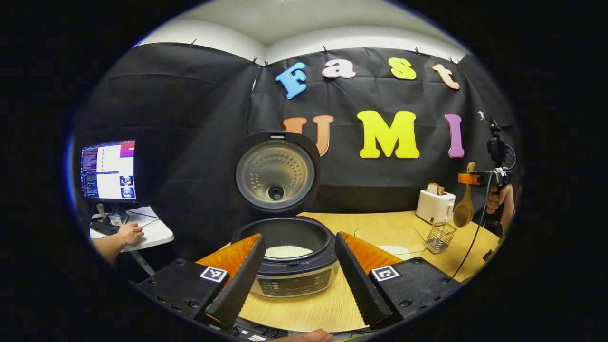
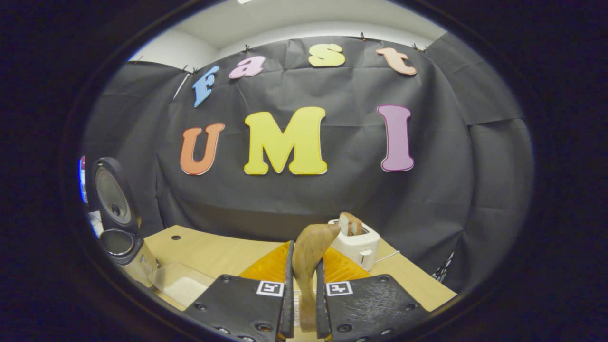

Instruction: Close the left gripper, press the button to open the rice cooker; take a wooden spoon from the chopstick holder with the right hand, scoop a spoonful of rice and pour it into the rice cooker, then put the wooden spoon back into the chopstick holder.

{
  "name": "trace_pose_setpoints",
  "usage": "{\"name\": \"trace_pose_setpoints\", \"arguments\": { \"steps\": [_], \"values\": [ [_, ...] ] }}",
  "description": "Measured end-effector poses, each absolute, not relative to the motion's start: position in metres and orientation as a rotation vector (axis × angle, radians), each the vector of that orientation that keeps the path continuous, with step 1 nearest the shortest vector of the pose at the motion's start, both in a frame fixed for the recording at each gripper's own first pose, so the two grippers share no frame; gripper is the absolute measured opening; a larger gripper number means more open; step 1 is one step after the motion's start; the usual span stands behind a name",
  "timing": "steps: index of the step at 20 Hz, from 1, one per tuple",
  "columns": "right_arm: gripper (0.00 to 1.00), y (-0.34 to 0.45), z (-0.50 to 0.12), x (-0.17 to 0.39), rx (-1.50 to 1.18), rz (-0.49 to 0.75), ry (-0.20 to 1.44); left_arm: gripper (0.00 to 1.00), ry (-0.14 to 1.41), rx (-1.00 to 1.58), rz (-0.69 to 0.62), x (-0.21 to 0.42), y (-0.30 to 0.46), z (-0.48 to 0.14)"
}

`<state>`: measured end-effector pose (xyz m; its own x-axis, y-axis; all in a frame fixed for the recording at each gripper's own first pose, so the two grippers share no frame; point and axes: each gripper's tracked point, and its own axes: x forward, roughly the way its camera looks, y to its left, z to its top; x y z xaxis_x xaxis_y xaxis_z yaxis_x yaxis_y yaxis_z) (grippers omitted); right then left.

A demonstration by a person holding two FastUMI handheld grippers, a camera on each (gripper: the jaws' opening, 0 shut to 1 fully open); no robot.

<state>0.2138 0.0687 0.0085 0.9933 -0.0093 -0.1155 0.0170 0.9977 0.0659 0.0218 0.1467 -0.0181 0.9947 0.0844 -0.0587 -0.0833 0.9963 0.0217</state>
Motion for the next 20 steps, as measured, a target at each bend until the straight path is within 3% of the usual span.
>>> {"name": "trace_pose_setpoints", "arguments": {
  "steps": [15, 17, 18, 20],
  "values": [
    [0.21, 0.053, -0.088, 0.257, 0.143, -0.1, 0.372, 0.94, 0.036, 0.043, 0.061, 0.021, 0.134, -0.011],
    [0.32, 0.055, -0.087, 0.256, 0.155, -0.088, 0.371, 0.94, 0.038, 0.039, 0.064, 0.022, 0.135, -0.012],
    [0.32, 0.048, -0.081, 0.256, 0.152, -0.105, 0.358, 0.94, 0.04, 0.039, 0.065, 0.022, 0.135, -0.012],
    [0.45, 0.039, -0.075, 0.251, 0.153, -0.127, 0.335, 0.94, 0.046, 0.04, 0.066, 0.023, 0.135, -0.014]
  ]
}}
